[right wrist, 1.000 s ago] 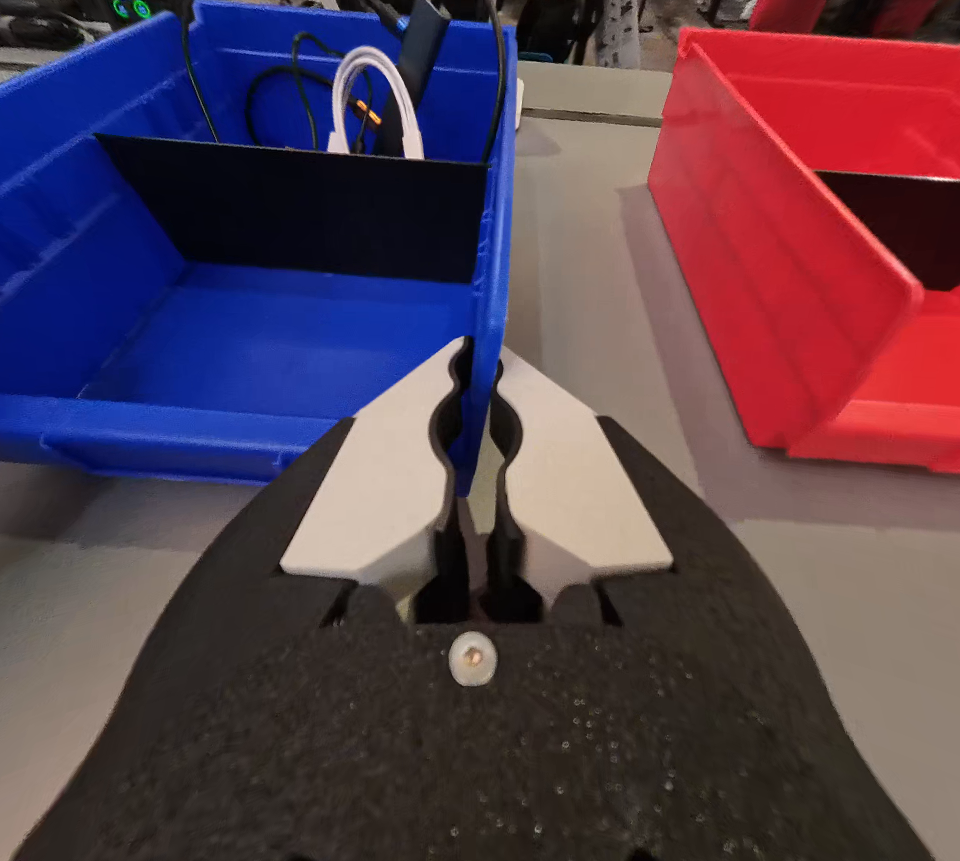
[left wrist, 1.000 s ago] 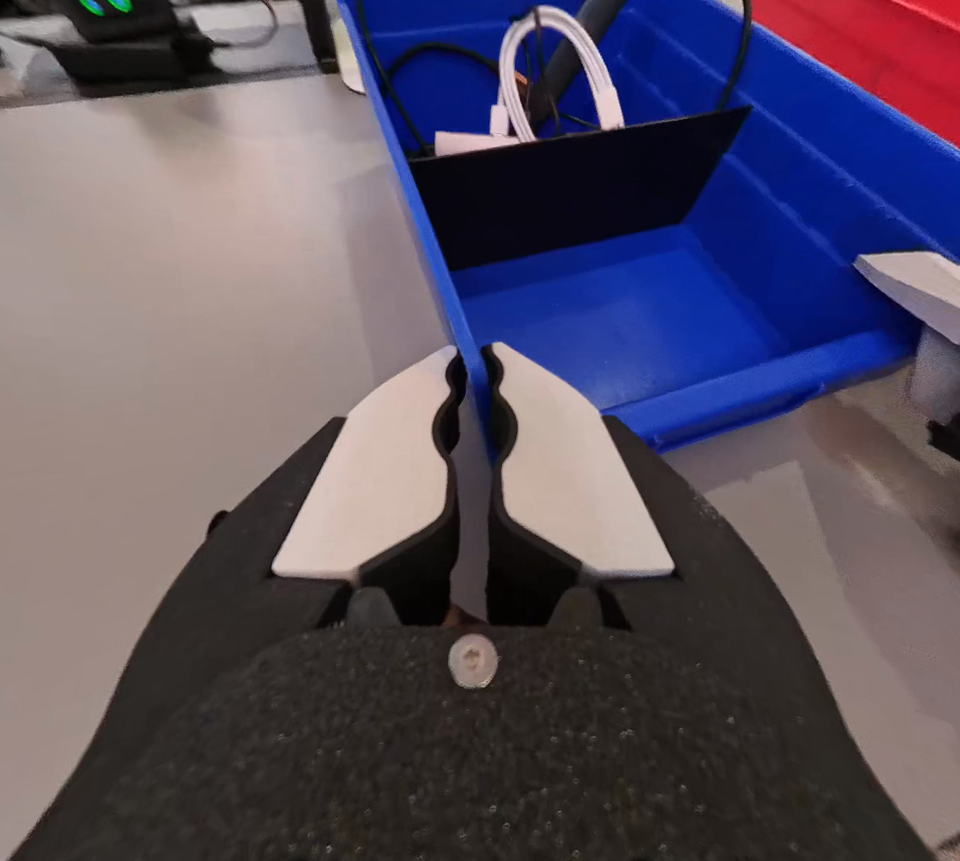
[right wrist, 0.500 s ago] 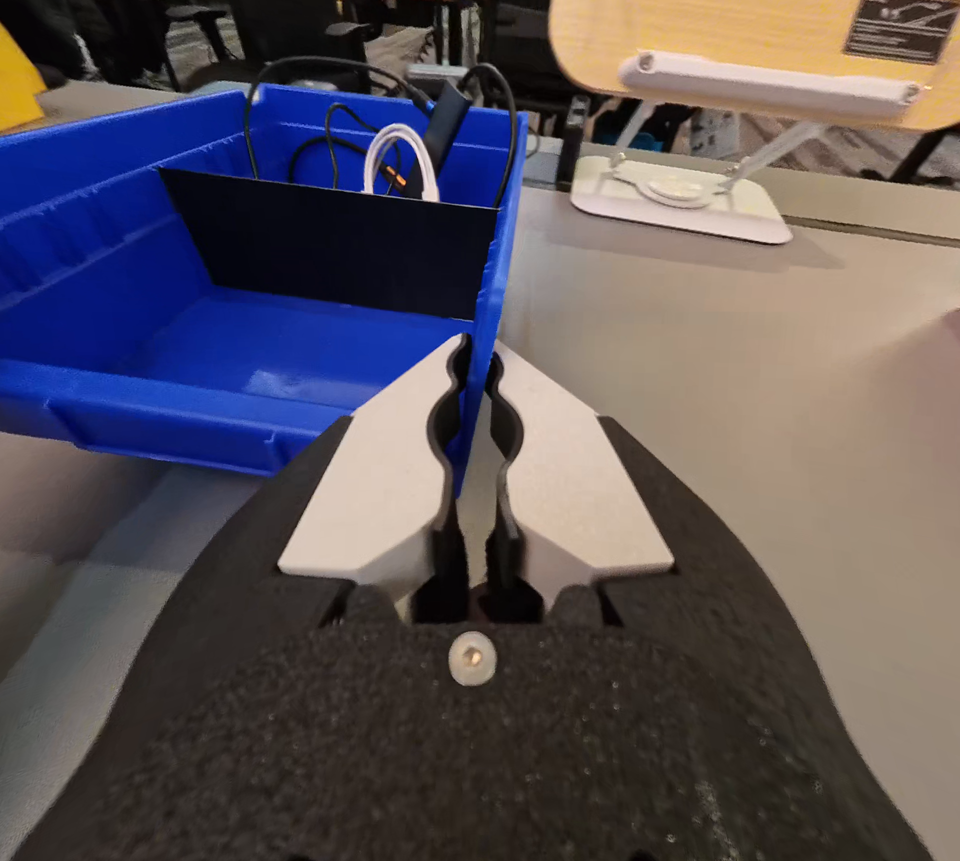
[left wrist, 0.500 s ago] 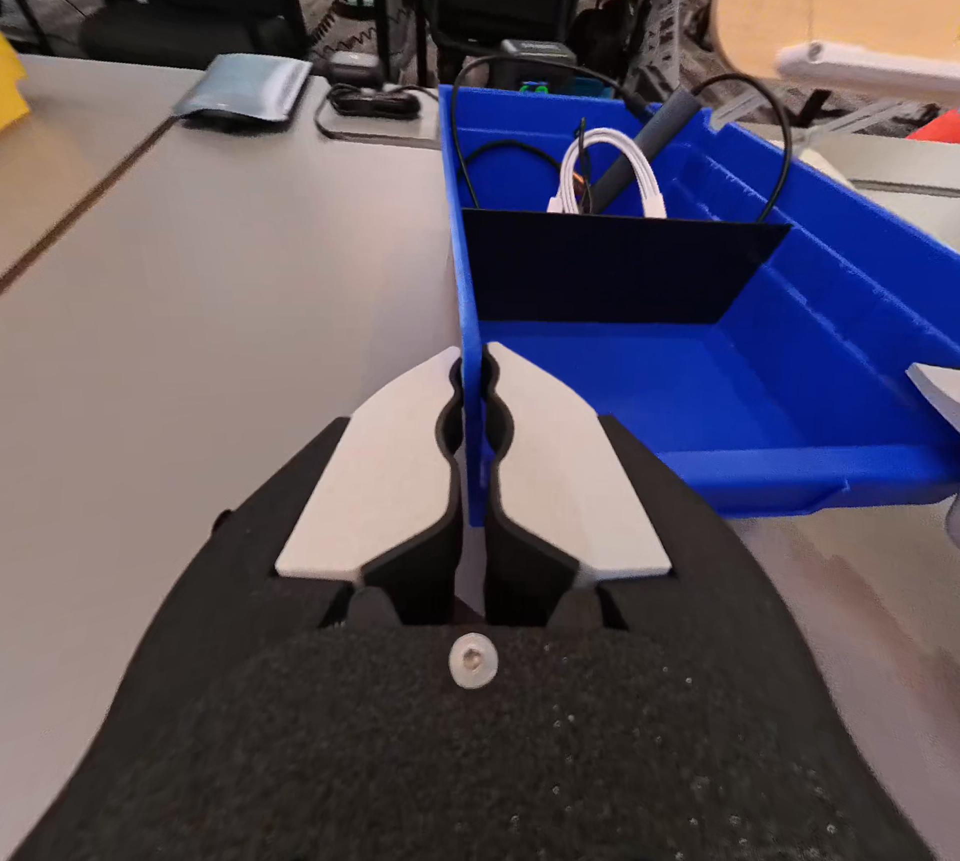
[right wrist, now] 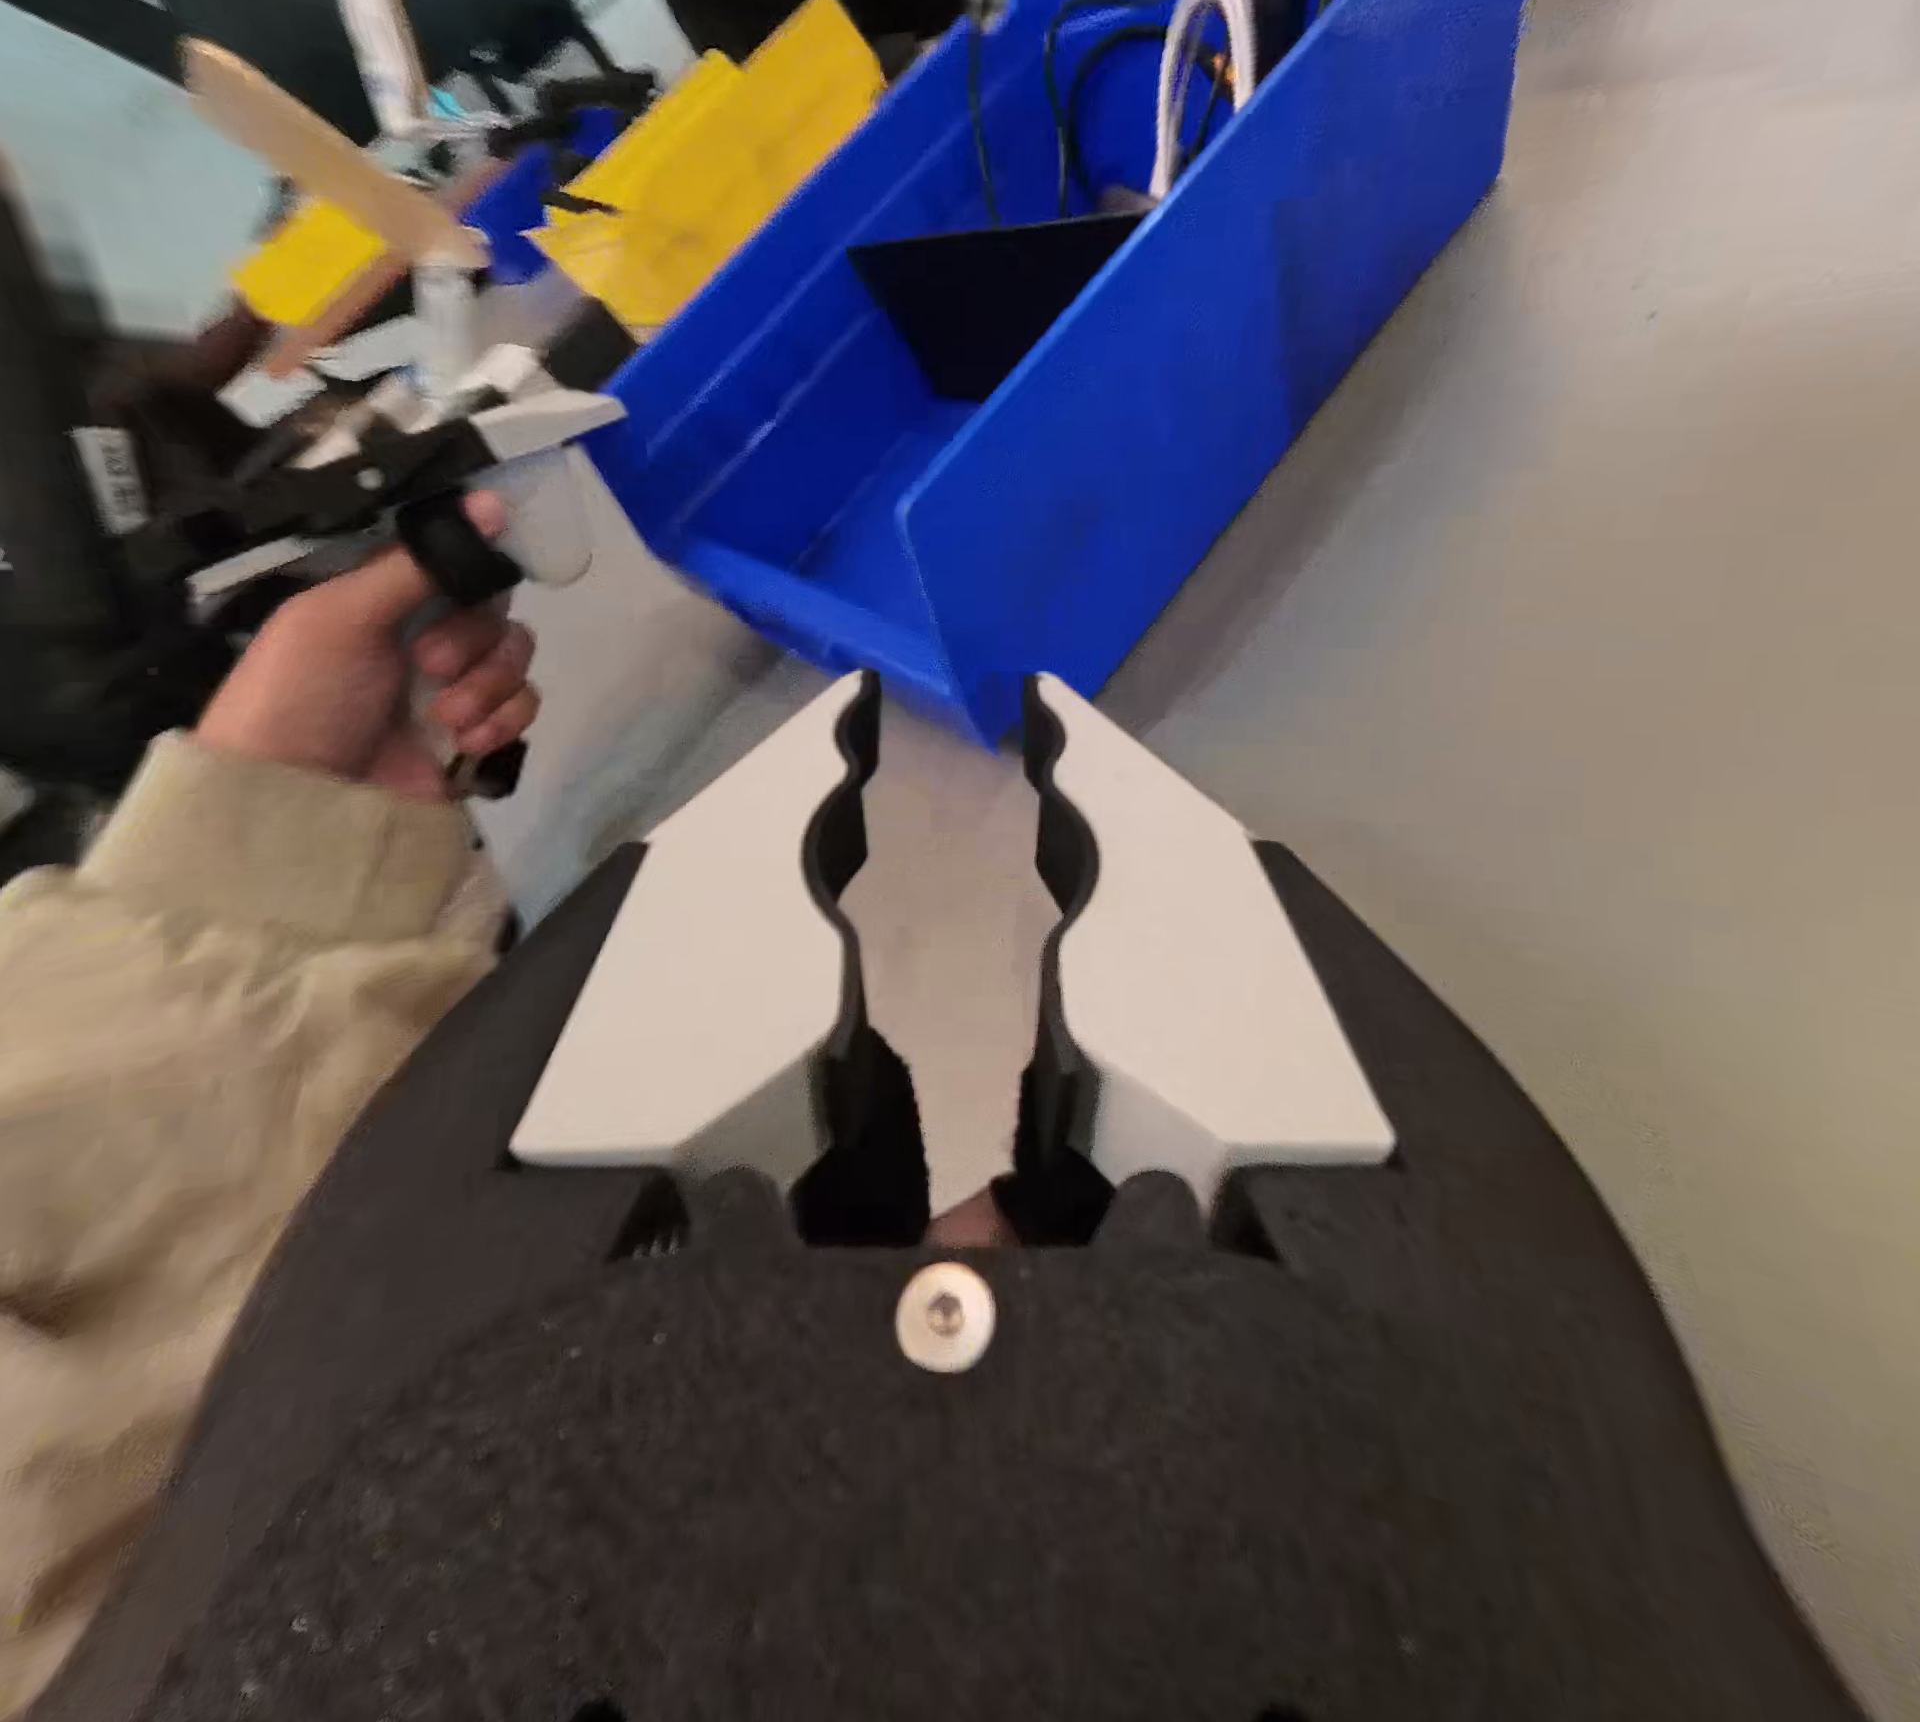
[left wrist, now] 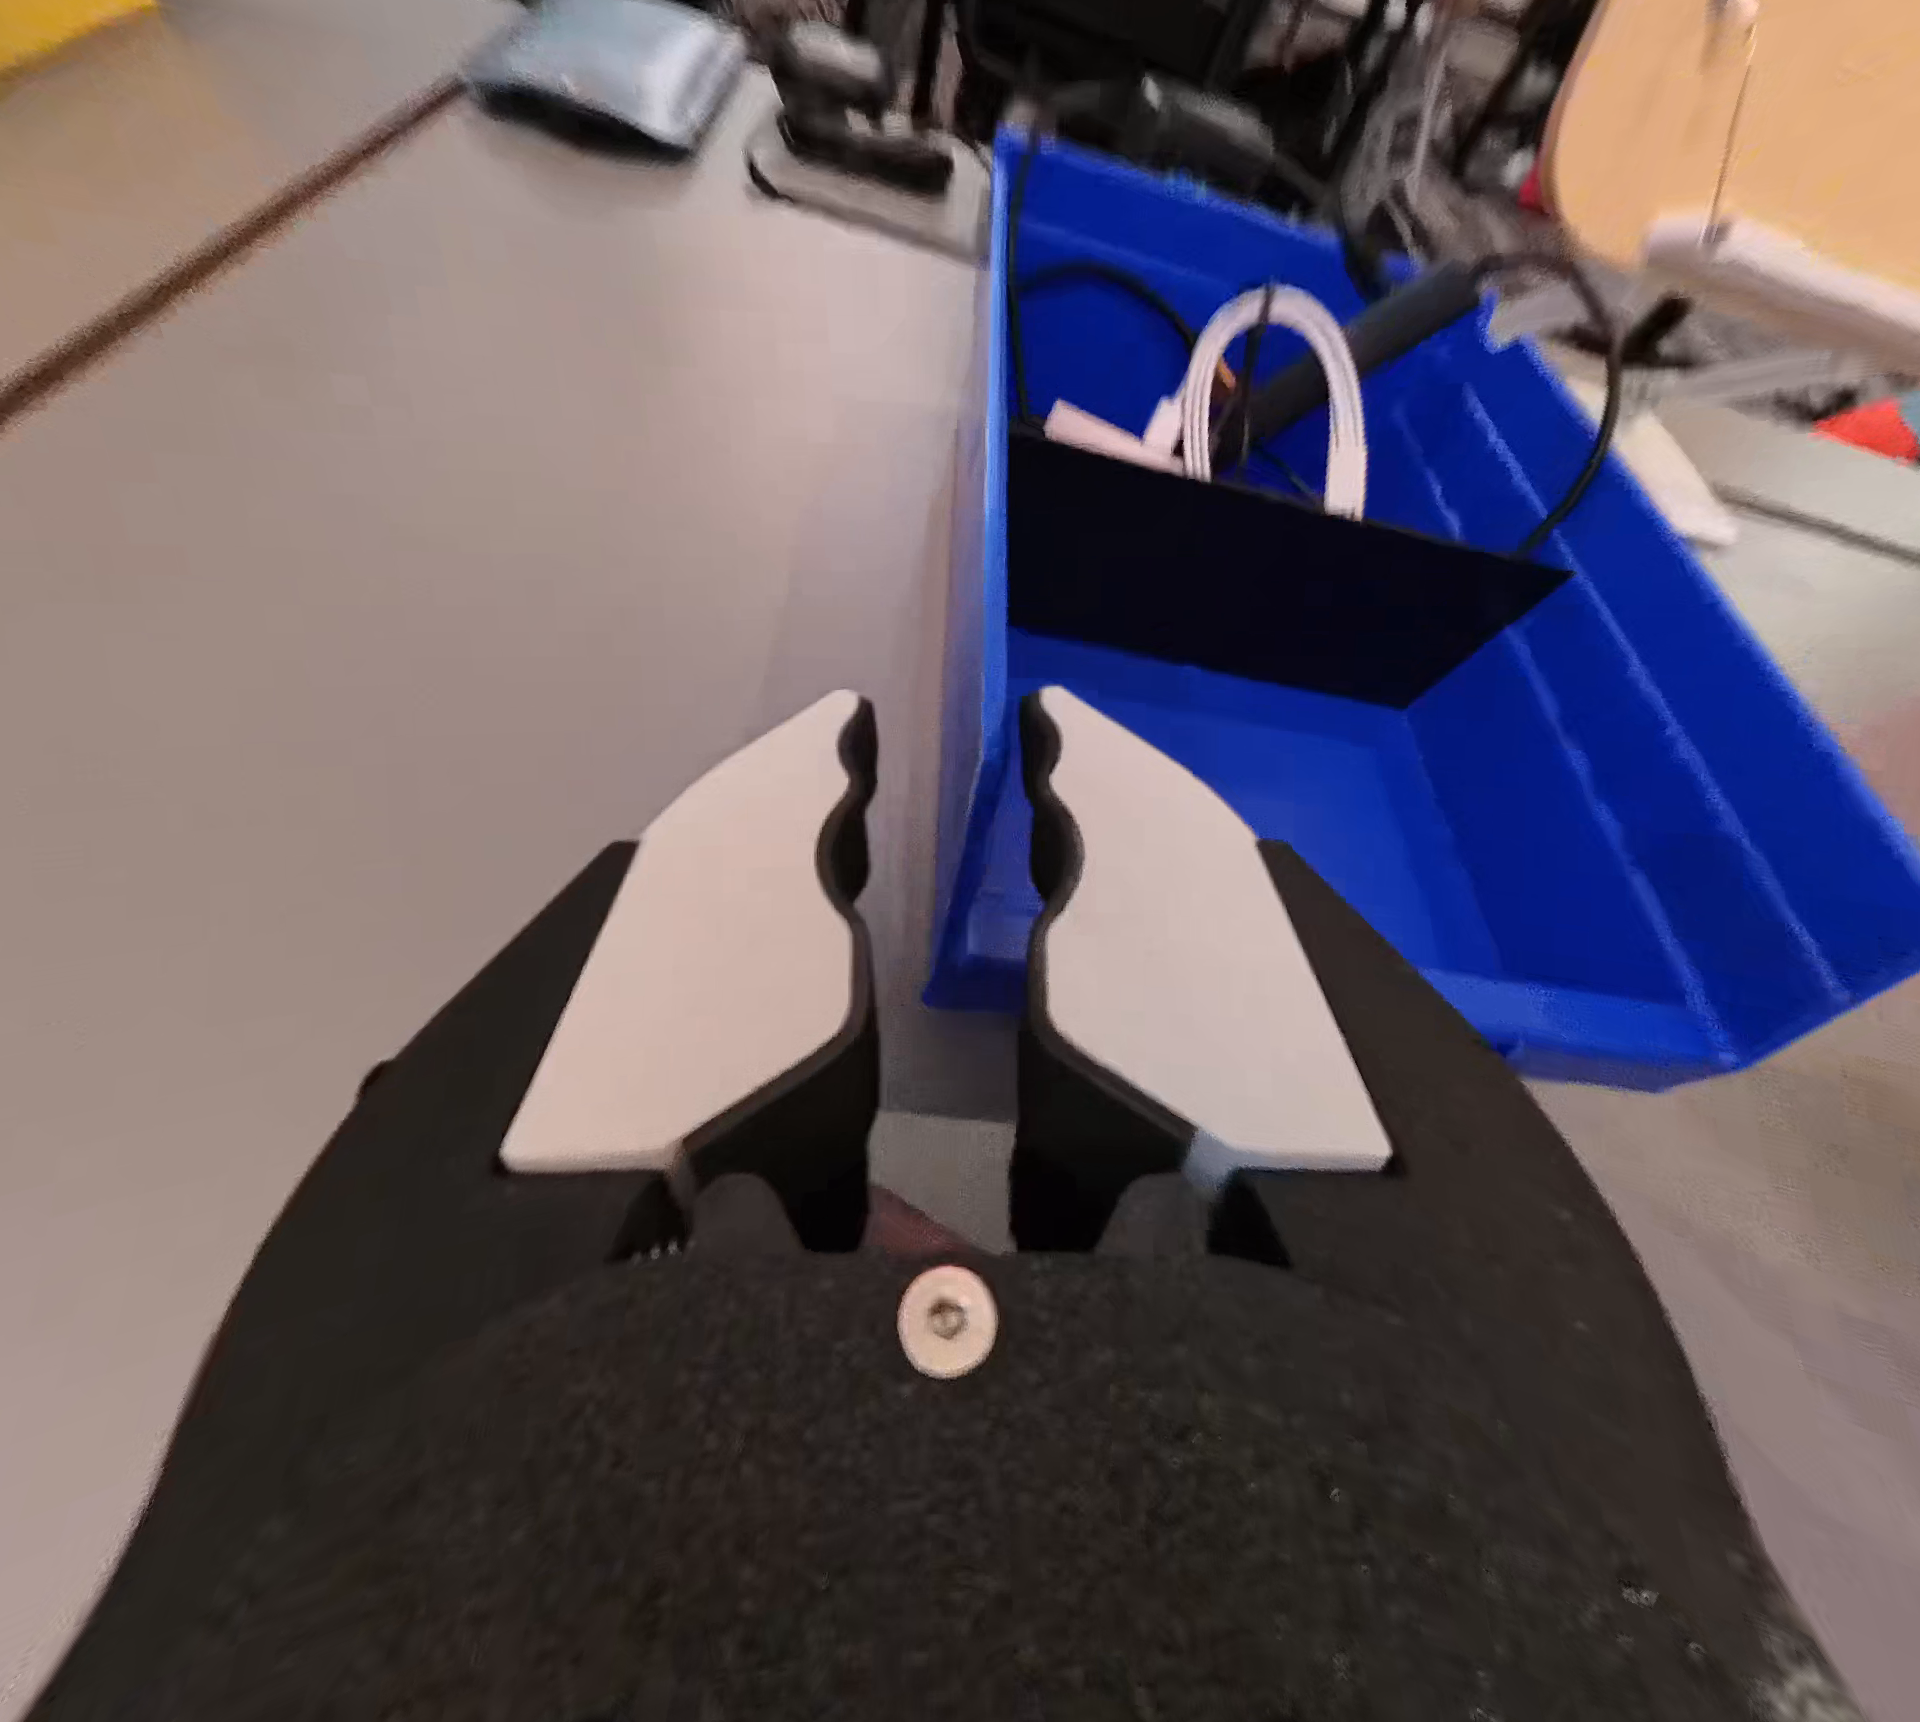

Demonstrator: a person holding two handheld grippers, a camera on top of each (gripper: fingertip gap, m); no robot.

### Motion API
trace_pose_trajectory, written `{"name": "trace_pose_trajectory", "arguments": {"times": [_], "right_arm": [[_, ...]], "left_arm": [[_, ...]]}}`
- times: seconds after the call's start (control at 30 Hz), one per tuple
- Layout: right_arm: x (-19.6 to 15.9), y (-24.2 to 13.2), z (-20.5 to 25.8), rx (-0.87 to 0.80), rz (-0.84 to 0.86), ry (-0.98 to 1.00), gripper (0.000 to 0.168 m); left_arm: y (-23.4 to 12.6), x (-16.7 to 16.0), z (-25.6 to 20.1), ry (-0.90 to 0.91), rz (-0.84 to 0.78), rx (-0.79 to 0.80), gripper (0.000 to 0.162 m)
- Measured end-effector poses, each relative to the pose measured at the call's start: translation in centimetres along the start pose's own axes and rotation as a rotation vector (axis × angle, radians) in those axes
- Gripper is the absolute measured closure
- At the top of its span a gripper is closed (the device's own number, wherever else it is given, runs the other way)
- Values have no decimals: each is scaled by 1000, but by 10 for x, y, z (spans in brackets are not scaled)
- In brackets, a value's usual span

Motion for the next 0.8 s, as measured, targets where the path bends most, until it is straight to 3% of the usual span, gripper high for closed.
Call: {"name": "trace_pose_trajectory", "arguments": {"times": [0.03,0.17,0.33,0.4,0.57,0.8], "right_arm": [[1,-20,-14,17,-20,3,140],[2,-105,-85,-120,-157,-103,136],[4,-206,-184,-514,-309,-145,135],[3,-234,-221,-678,-343,-132,135],[10,-255,-272,-834,-312,-43,133],[11,-256,-289,-879,-235,-30,135]], "left_arm": [[-8,5,-3,2,-50,20,135],[-32,3,-28,7,-146,-28,133],[-36,-57,-81,-120,11,-248,133],[-33,-65,-93,-146,65,-297,133],[-25,-62,-91,9,101,-221,133],[-15,-66,-94,67,180,-213,135]]}}
Point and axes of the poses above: each gripper's, where its closed fingertips meet, y out along the fingers, x out of its top, z = x × y across the jaws, the point moved 10 cm from there along -y, back along the fingers, and after that the axes turned 12 degrees about -x, right-handed, at the moved point
